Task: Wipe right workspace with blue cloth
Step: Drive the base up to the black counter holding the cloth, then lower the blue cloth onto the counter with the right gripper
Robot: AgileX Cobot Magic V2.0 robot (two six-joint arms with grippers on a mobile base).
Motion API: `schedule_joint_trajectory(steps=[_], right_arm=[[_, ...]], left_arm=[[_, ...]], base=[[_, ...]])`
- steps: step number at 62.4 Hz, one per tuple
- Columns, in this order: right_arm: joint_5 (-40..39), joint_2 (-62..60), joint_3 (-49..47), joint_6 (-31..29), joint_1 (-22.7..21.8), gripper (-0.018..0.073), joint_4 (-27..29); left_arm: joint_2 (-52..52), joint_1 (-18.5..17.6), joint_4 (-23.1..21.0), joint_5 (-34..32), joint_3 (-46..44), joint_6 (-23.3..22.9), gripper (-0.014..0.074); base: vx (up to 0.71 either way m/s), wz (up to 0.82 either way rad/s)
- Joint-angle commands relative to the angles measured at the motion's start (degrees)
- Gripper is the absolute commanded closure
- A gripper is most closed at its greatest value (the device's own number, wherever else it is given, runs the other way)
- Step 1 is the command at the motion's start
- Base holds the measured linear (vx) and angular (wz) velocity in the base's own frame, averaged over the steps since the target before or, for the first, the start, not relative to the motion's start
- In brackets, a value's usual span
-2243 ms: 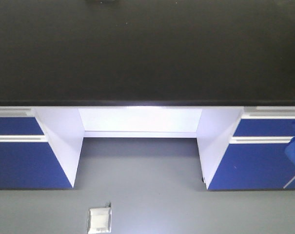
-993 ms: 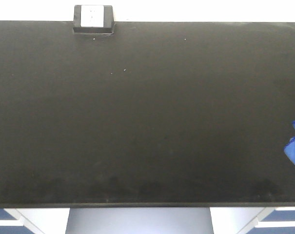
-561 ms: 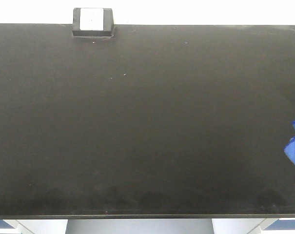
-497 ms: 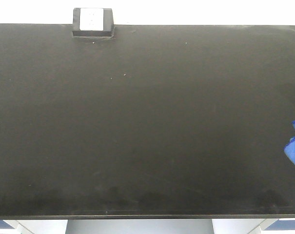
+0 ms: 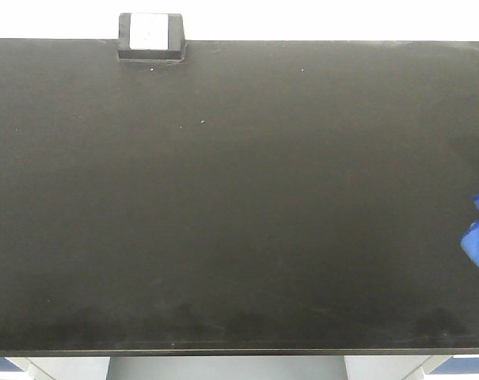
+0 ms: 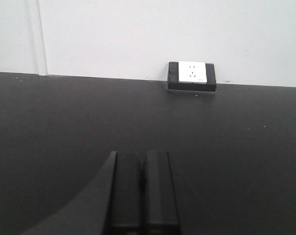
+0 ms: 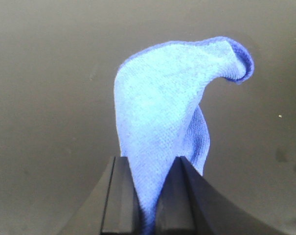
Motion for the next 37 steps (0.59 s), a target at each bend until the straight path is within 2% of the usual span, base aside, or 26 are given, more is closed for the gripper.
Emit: schedule_joint_trajectory(steps=[1, 18, 25, 37], right_arm=[[-7.11, 0.26, -1.65, -0.4, -0.19, 0.0559, 0.68], [-9.81, 10.9, -1.47, -0.06, -0.19, 0.0559, -1.35], [-14.36, 18.73, -1.47, -0.06, -0.19, 0.0559, -1.63], [-26.87, 30.75, -1.47, 0.58, -0.19, 0.0559, -0.27]], left_arm=[[-0.83, -0.2, 0.05, -4.64, 1.75, -0.49, 0.0602], [-0.83, -0.2, 0.05, -4.64, 1.75, -0.49, 0.0602], [-0.83, -0.2, 0.05, -4.64, 1.75, -0.49, 0.0602], [-0.83, -0.2, 0.05, -4.64, 1.75, -0.49, 0.0602]], base=[[0.0, 0.0], [0.0, 0.0], [0.0, 0.0], [0.0, 0.0]])
